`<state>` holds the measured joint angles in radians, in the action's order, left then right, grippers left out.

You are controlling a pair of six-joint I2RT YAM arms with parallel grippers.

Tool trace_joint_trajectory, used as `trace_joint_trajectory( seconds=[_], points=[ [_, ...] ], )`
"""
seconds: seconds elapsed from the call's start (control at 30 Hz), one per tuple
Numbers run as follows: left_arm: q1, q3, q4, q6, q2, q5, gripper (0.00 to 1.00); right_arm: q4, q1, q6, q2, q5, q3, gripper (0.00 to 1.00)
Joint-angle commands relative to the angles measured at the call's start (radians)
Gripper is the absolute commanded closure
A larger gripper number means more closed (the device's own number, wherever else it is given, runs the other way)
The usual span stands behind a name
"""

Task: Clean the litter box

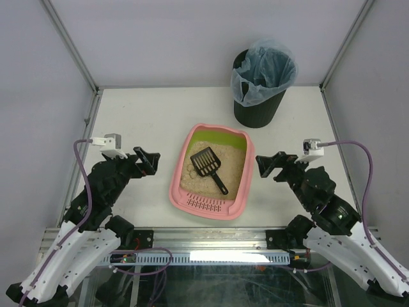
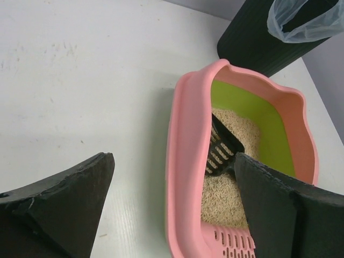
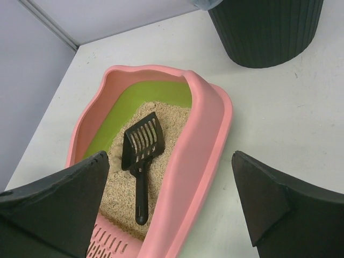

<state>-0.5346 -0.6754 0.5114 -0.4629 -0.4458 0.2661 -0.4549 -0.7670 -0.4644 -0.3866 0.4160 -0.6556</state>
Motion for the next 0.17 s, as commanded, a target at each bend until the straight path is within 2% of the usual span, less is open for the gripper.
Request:
trace_joint_trajectory(
  seconds=[0.0, 0.13],
  points=[
    [0.012, -0.001, 0.015, -0.001, -0.008, 0.027, 0.01, 0.008, 0.003, 0.028, 0.022, 0.028, 0.016, 0.00],
    [0.012, -0.009, 0.020, 0.003, -0.024, 0.026, 0.01, 0.019, 0.003, 0.022, 0.050, 0.036, 0.039, 0.00]
  ],
)
